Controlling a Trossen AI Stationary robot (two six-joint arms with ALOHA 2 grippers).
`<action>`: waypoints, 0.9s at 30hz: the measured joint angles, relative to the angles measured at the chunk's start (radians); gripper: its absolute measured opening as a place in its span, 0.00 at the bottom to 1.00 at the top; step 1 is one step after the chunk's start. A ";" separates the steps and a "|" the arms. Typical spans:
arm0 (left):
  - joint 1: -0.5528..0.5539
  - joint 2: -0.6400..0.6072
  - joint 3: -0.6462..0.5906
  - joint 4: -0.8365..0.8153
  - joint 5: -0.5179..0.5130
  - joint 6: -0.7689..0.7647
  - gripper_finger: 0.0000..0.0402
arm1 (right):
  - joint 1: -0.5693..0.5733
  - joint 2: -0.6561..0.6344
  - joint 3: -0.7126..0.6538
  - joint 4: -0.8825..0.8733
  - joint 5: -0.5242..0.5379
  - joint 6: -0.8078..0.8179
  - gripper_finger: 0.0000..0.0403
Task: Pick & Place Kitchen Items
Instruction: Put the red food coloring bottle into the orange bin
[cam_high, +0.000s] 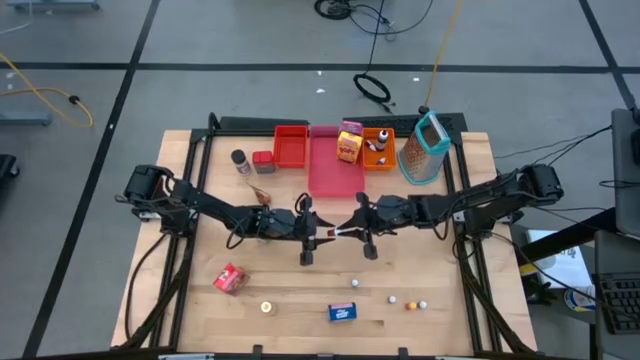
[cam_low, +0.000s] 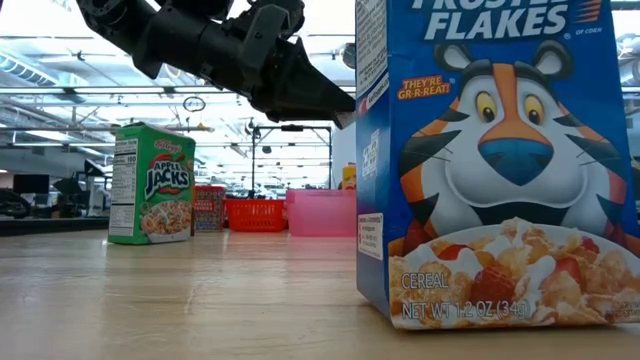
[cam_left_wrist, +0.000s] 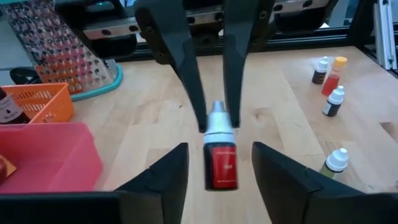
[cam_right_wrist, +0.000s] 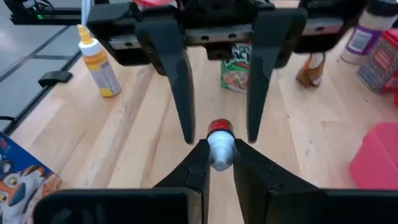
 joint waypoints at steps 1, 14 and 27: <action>0.000 -0.002 0.000 -0.002 -0.001 0.002 0.46 | -0.004 -0.006 0.000 -0.013 0.000 0.004 0.10; 0.000 -0.194 0.000 -0.305 -0.184 -0.036 0.48 | -0.090 -0.132 0.000 -0.186 0.105 0.022 0.10; -0.007 -0.203 0.000 -0.315 -0.182 -0.055 0.48 | -0.289 -0.247 0.000 -0.391 0.335 0.065 0.10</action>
